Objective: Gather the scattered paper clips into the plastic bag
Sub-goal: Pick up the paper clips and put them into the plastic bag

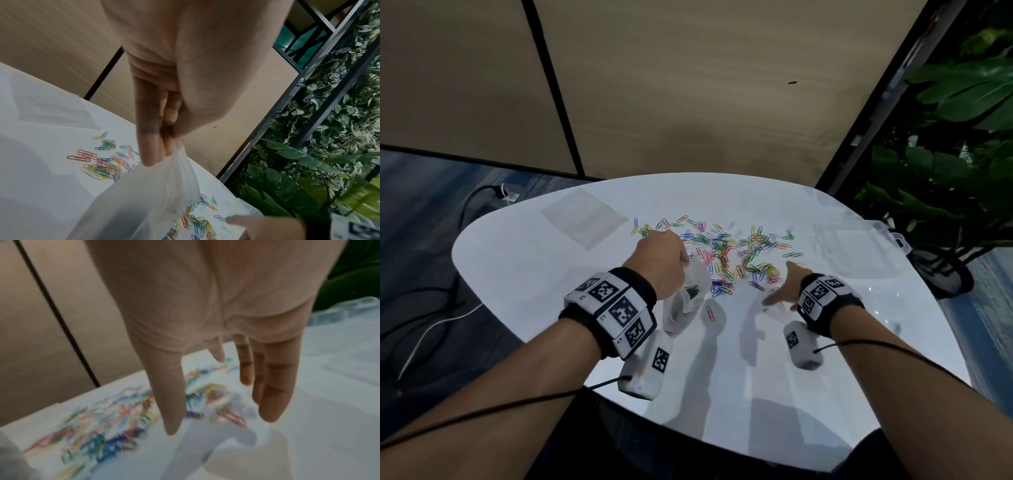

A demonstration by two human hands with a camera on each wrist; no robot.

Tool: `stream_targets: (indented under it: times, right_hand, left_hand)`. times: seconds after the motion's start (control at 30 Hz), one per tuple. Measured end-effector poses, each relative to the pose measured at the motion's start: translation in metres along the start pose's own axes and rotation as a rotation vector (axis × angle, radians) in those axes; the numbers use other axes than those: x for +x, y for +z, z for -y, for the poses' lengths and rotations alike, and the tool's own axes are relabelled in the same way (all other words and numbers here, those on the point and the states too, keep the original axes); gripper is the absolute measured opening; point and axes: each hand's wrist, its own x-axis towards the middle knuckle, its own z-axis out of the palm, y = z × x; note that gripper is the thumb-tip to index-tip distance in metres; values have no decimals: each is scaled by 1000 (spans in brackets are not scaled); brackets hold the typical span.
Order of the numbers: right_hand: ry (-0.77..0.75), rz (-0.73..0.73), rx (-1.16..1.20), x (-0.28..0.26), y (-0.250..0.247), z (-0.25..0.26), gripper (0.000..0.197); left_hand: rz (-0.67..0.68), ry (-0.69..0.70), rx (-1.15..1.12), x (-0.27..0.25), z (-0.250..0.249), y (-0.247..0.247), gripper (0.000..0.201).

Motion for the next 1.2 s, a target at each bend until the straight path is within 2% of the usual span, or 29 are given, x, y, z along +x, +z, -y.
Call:
stream_targets:
  times: [0.03, 0.1, 0.2, 0.33, 0.43, 0.5, 0.63, 0.8, 0.87, 0.97, 1.03, 1.07, 1.13, 1.2]
  right_hand:
    - [20, 10, -19, 10, 8, -5, 149]
    - [22, -26, -46, 13, 16, -1, 145]
    - [-34, -114, -111, 6, 20, 20, 113]
    - [-139, -187, -110, 10, 32, 47, 79]
    - [-235, -203, -263, 12, 37, 61, 54]
    - [-285, -263, -393, 11, 39, 69, 38]
    - [-330, -367, -370, 15, 38, 70, 25]
    - [-302, -387, 39, 17, 27, 57, 16]
    - [-254, -340, 302, 20, 20, 50, 15]
    - [-253, -145, 933, 9, 4, 50, 6]
    - [-307, 76, 1358, -12, -3, 58, 26]
    - [-327, 181, 1474, -26, -6, 65, 31]
    - [-404, 359, 1550, -56, -7, 78, 34]
    - [-452, 411, 1503, -77, 2, 88, 28]
  left_hand:
    - [2, 4, 8, 0, 1, -1, 23]
    - [8, 9, 23, -1, 2, -1, 24]
    - [12, 8, 17, 0, 8, -1, 24]
    - [5, 12, 4, 1, 14, 0, 23]
    - [-5, 18, 18, 1, 18, -2, 22]
    - [-9, 15, 23, 0, 21, -4, 21]
    - [-8, 14, 28, 0, 22, -7, 21]
    - [12, 14, 15, 2, 21, -6, 22]
    - [16, 15, 23, 2, 20, -6, 23]
    - [23, 14, 41, 3, 18, -5, 23]
    - [24, 5, 41, 3, 17, -3, 23]
    - [25, 1, 37, 4, 16, -3, 22]
    - [22, -7, 34, 3, 15, -3, 22]
    - [6, -10, 40, 3, 12, -3, 22]
